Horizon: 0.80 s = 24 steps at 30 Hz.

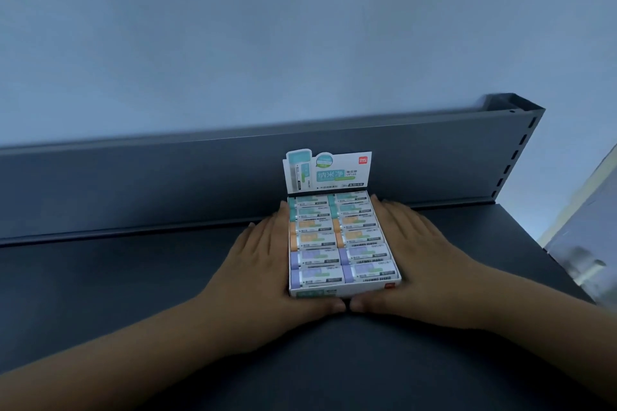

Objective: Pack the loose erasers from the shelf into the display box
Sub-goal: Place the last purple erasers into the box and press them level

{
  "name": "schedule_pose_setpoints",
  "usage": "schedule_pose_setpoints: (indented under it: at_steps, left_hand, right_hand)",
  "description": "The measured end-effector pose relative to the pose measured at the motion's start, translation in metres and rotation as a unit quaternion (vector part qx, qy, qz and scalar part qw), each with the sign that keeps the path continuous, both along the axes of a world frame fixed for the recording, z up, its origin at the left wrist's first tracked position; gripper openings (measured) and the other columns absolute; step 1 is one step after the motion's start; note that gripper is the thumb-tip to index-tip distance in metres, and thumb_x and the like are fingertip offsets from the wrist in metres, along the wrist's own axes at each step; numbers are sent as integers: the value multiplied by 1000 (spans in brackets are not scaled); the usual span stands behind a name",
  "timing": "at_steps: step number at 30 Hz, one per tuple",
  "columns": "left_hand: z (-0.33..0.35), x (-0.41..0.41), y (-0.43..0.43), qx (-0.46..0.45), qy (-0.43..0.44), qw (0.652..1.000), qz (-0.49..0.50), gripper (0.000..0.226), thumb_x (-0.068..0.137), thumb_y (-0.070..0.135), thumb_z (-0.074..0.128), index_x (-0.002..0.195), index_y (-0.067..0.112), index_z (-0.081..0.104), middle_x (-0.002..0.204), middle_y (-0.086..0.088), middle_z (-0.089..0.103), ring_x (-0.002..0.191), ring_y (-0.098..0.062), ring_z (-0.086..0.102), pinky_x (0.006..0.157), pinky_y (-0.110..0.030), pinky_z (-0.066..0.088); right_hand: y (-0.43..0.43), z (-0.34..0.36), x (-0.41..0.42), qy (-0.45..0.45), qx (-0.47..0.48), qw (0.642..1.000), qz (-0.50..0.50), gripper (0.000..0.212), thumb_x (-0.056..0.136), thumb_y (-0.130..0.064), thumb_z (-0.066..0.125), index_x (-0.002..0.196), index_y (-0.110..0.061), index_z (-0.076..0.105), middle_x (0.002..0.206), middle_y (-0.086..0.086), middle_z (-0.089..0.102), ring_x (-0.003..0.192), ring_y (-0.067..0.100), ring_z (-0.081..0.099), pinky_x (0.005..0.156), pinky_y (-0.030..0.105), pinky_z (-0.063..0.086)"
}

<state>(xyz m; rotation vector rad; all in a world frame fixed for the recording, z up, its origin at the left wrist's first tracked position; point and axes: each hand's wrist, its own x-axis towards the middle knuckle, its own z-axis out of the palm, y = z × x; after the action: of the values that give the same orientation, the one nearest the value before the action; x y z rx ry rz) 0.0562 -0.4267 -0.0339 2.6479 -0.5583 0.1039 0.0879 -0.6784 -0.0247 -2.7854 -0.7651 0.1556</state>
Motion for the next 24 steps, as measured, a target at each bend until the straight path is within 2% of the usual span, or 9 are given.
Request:
schedule_pose_setpoints:
  at_steps: [3,6,8,10,12,15,18,22,24]
  left_hand:
    - [0,0,0,13,8,1000,11,115,69,91,53,140,60,-32,163,28,-12,151,4,-12,127,-35,-1]
    - [7,-3,-4,11,27,1000,-4,106,74,85,55,120,74,-40,158,36,-18,146,11,-23,123,-25,-11]
    - [12,-3,-5,-15,23,999,-24,99,76,80,59,120,81,-30,159,39,-4,149,10,-8,124,-25,-5]
    - [15,-1,-3,-65,12,997,-42,88,75,75,66,133,78,0,152,39,26,144,12,22,124,-29,16]
    - [17,1,-3,-85,7,995,-45,87,70,73,73,136,71,16,142,39,38,133,13,35,116,-26,30]
    - [13,3,-3,-81,-2,996,-42,89,67,73,75,136,69,18,138,37,42,130,12,39,113,-25,34]
    - [9,4,-3,-84,6,996,-43,90,71,72,73,143,58,21,141,36,42,132,10,39,114,-28,36]
    - [14,1,-4,-90,3,995,-45,84,76,67,72,141,62,19,141,37,40,132,10,39,111,-27,38]
    - [18,-1,-5,-114,18,992,-46,85,75,63,78,142,57,26,142,33,45,132,6,45,109,-29,42]
  right_hand:
    - [-1,2,0,6,-14,1000,8,131,63,-101,37,153,-34,-31,164,-16,-24,151,5,-22,127,36,-2]
    - [0,3,0,14,-26,1000,0,130,62,-102,33,150,-34,-36,162,-18,-28,150,4,-25,127,34,-5]
    - [1,3,-1,10,-26,1000,-1,131,59,-104,28,149,-34,-36,162,-19,-26,150,3,-23,127,33,-5]
    - [2,2,-1,9,-24,1000,-4,131,58,-105,27,150,-35,-35,162,-20,-24,150,2,-22,127,32,-4]
    - [2,1,-1,3,-19,1000,-5,131,59,-104,29,151,-36,-33,163,-20,-22,151,2,-20,127,34,-1]
    - [2,0,0,7,-20,1000,-5,130,58,-105,24,150,-35,-35,162,-21,-26,149,1,-23,127,33,-4]
    - [2,0,0,1,-20,1000,-10,130,56,-106,18,151,-34,-33,162,-20,-25,149,1,-23,126,32,-5]
    - [4,3,-2,2,-6,1000,-5,126,62,-103,30,152,-37,-30,163,-22,-21,150,0,-21,126,30,-4]
    - [3,7,-2,-2,25,1000,10,123,63,-99,39,154,-42,-21,164,-24,-9,151,-1,-10,126,29,2]
